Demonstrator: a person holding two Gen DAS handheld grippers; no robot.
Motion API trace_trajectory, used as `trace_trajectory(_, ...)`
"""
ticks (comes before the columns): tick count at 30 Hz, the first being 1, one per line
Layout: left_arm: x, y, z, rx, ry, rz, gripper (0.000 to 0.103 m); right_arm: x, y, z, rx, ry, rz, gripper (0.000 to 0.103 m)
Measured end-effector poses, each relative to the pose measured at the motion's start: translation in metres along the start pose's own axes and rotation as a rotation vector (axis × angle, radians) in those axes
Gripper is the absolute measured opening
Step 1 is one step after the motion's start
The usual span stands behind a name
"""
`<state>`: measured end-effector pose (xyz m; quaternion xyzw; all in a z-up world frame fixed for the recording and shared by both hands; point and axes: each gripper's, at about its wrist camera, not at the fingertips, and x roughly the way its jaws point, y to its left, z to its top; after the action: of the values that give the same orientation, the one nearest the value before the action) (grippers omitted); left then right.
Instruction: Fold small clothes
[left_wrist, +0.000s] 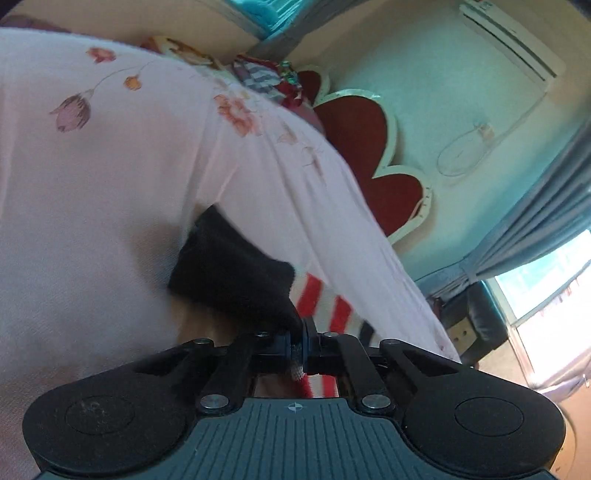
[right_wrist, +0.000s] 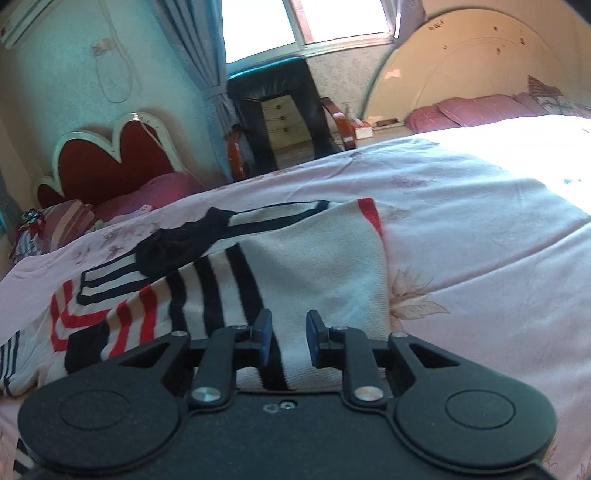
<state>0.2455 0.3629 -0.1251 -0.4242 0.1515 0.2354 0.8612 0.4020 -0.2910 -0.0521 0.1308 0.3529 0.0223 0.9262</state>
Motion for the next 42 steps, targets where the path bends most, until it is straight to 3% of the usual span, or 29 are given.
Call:
trace_trajectory(3, -0.017, -0.043, -0.003, 0.139, -0.012, -0.114, 0.005, 0.006, -0.005, 0.002, 0.014, 0.004, -0.029, 0.018)
trace_trajectory(5, -0.017, -0.084, -0.020, 0.258, 0.037, -0.197, 0.005, 0.004, -0.005, 0.002, 0.008, -0.006, -0.030, 0.018)
trace_trajectory(8, -0.019, -0.154, -0.065, 0.451, 0.124, -0.302, 0.005, 0.004, -0.003, 0.001, 0.014, -0.009, -0.027, 0.018)
trace_trajectory(11, -0.009, -0.214, -0.121, 0.568, 0.192, -0.364, 0.005, 0.004, -0.001, -0.001, 0.026, -0.006, -0.017, 0.019)
trace_trajectory(17, 0.004, -0.308, -0.226, 0.752, 0.341, -0.424, 0.005, -0.006, -0.004, -0.001, 0.036, -0.011, 0.003, 0.020)
trace_trajectory(22, -0.014, -0.340, -0.295, 0.902, 0.457, -0.416, 0.007, -0.011, -0.018, -0.003, 0.073, 0.004, 0.018, 0.025)
trace_trajectory(23, -0.022, -0.342, -0.298, 0.926, 0.443, -0.439, 0.028, -0.011, -0.020, -0.005, 0.079, 0.008, 0.027, 0.027)
trace_trajectory(24, -0.029, -0.341, -0.298, 0.927, 0.435, -0.480, 0.057, -0.012, -0.020, -0.006, 0.081, 0.011, 0.034, 0.027)
trace_trajectory(25, -0.041, -0.333, -0.294, 0.911, 0.418, -0.518, 0.062, -0.013, -0.019, -0.006, 0.082, 0.012, 0.044, 0.027)
trace_trajectory(28, -0.061, -0.313, -0.275, 0.892, 0.392, -0.496, 0.063, -0.015, -0.012, -0.007, 0.077, 0.009, 0.098, 0.030)
trace_trajectory(30, -0.073, -0.285, -0.248, 0.849, 0.353, -0.482, 0.062, -0.015, 0.000, -0.007, 0.049, 0.007, 0.136, 0.038)
trace_trajectory(34, -0.094, -0.227, -0.201, 0.860, 0.242, -0.341, 0.062, -0.013, 0.042, -0.007, -0.098, -0.005, 0.223, 0.039)
trace_trajectory(37, -0.077, -0.195, -0.175, 0.846, 0.236, -0.200, 0.062, -0.005, 0.082, -0.013, -0.257, -0.010, 0.267, 0.040)
trace_trajectory(40, -0.054, -0.182, -0.162, 0.851, 0.245, -0.141, 0.062, 0.007, 0.121, -0.023, -0.444, -0.011, 0.256, 0.046)
trace_trajectory(42, -0.035, -0.182, -0.161, 0.860, 0.254, -0.125, 0.062, 0.016, 0.146, -0.031, -0.580, -0.021, 0.234, 0.045)
